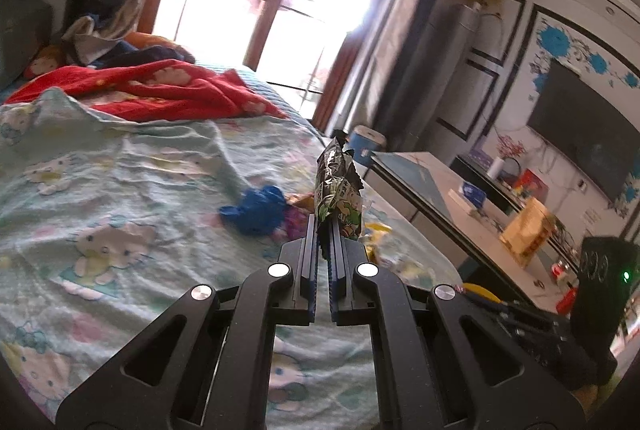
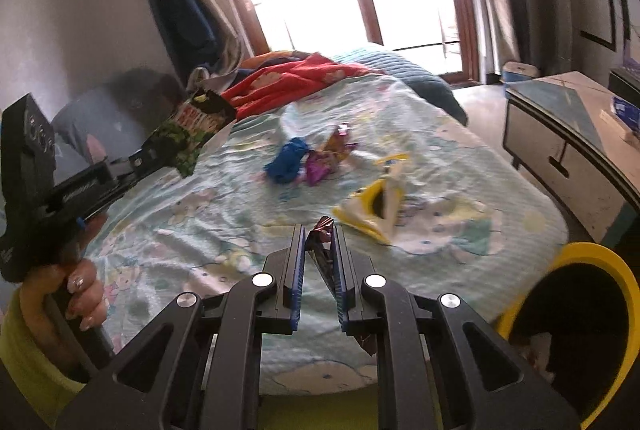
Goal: Collect trash
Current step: 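Carry the green packet and chocolate wrapper over the bin with both grippers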
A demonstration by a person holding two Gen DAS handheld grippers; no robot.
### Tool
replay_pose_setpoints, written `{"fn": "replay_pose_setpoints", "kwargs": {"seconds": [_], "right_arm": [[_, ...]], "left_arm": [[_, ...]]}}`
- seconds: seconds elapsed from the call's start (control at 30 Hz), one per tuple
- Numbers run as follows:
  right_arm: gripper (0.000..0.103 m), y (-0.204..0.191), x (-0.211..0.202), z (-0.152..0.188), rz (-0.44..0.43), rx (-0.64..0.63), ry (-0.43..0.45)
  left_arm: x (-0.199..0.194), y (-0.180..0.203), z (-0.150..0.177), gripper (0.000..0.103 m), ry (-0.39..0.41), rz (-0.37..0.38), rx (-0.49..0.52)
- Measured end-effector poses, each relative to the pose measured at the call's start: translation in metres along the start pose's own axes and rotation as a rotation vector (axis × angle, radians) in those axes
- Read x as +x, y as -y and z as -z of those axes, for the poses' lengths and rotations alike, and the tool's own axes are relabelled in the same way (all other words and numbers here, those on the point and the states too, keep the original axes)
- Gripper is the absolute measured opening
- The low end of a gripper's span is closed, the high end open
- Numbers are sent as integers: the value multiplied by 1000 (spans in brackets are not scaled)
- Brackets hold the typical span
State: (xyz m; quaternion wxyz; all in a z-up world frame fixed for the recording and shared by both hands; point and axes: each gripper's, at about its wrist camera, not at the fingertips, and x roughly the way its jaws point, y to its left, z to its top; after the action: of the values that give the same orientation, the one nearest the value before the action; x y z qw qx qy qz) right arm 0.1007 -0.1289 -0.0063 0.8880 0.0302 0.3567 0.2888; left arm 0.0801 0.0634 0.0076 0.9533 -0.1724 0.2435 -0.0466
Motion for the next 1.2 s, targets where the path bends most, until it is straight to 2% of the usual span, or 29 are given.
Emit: {"fn": "replay_pose_setpoints", "kwargs": {"seconds": [0.53,1.0,1.2], "right_arm": [[13,74,-50,-1,111,111,71],[13,140,-82,8,188,240,111],[13,172,-92,19,217,311,119]], "left_arm": [[9,72,29,1,-81,144,134],[28,141,81,1,-192,244,325],[39,165,96,1,-229,278,373]]}}
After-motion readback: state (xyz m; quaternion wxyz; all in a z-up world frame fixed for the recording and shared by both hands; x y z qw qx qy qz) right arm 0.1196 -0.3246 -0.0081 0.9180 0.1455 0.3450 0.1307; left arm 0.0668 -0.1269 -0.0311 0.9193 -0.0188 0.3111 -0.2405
